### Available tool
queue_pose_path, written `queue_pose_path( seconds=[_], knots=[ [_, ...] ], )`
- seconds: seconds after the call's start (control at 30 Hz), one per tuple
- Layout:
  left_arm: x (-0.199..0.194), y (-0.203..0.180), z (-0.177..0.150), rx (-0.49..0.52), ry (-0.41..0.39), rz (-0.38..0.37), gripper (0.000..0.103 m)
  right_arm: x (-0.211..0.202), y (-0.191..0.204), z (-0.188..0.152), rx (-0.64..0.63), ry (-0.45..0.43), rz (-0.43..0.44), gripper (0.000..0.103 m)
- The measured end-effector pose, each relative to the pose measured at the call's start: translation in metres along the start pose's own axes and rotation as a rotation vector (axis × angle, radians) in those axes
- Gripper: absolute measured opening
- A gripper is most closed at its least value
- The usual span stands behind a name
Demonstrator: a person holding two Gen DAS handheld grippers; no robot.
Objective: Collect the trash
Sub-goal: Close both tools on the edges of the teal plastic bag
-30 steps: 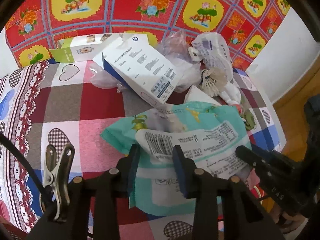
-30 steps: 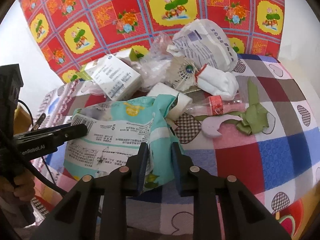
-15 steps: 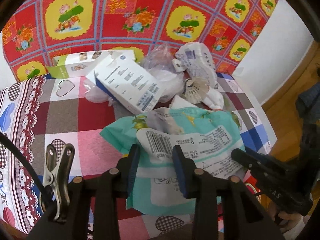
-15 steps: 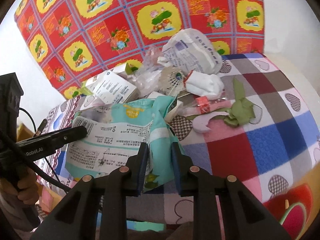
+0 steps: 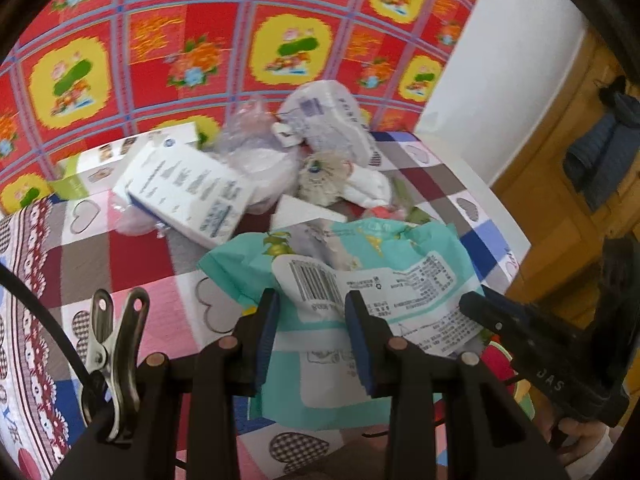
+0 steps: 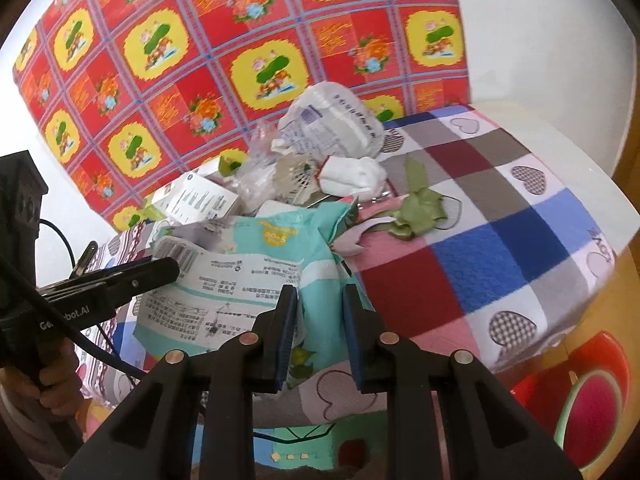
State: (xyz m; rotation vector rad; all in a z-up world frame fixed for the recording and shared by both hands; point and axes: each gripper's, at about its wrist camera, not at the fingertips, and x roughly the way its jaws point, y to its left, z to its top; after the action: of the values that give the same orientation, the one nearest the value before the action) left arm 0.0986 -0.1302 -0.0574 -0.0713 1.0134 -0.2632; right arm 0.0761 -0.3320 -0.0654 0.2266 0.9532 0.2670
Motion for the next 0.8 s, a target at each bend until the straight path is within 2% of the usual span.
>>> queue_pose_path(
  seconds=[0.17, 0.43, 0.53, 0.67, 0.8],
  knots=[
    [0.006, -0.017, -0.001, 0.05, 0.006, -0.005, 0.035, 0.008, -0.007, -0.002, 0.002, 0.003, -0.023, 0.024],
    [0.038, -0.011, -0.014, 0.03, 0.107, 0.012, 0.033, 0.037, -0.021, -0.018, 0.028, 0.088, -0.037, 0.024],
    [0.046, -0.011, -0.02, 0.024, 0.14, 0.014, 0.033, 0.04, -0.026, -0.019, 0.027, 0.095, -0.037, 0.024],
    [0.05, -0.018, -0.024, 0.063, 0.131, 0.05, 0.033, 0.045, -0.028, -0.017, 0.014, 0.105, -0.052, 0.029],
    [0.055, -0.02, -0.025, 0.071, 0.137, 0.054, 0.041, 0.05, -0.026, -0.016, -0.016, 0.105, -0.075, 0.034]
  ],
)
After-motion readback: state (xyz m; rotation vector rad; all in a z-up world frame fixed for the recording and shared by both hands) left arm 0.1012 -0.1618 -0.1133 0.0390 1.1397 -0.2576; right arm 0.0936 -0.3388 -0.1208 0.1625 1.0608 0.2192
